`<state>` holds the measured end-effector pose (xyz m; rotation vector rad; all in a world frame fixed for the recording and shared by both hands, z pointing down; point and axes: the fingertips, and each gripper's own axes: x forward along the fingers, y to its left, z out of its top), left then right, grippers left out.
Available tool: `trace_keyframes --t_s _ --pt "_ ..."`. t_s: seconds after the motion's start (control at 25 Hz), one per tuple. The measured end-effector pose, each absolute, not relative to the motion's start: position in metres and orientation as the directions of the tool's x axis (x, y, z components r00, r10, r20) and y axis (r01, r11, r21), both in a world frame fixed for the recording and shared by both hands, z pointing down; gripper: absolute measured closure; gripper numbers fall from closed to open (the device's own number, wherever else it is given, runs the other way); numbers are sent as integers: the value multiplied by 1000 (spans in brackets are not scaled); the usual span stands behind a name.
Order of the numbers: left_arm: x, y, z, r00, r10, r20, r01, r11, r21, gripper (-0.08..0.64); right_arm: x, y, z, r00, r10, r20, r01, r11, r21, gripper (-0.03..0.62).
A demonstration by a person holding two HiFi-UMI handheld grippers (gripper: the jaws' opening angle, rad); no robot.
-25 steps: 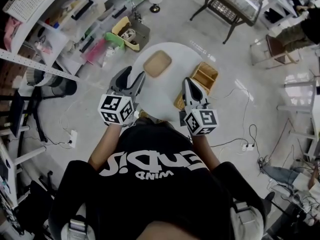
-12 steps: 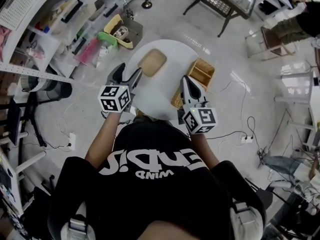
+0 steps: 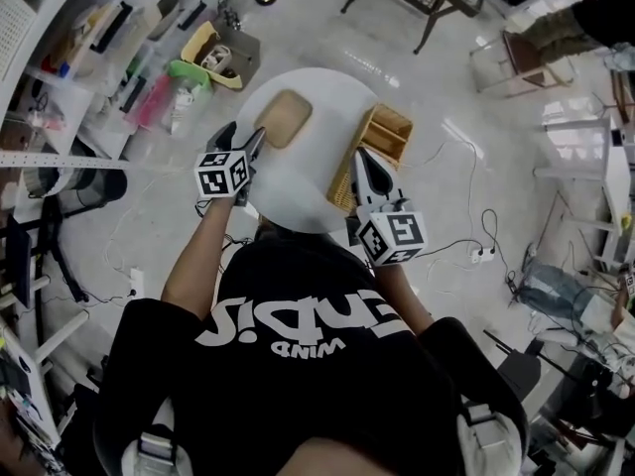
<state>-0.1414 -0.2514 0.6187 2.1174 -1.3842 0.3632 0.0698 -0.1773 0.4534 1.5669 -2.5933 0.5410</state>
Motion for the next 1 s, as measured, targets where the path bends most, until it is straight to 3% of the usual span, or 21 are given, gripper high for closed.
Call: trace_keyframes --t_s 0.52,1.0 --pt "-128 -258 703 443 -620 648 -892 -229 390 278 79 -185 471 -451 -843 293 -884 378 -274 595" --pt "-118 -262 724 483 -579 657 -866 -203 458 278 84 -188 479 -432 -842 322 -893 352 -279 594"
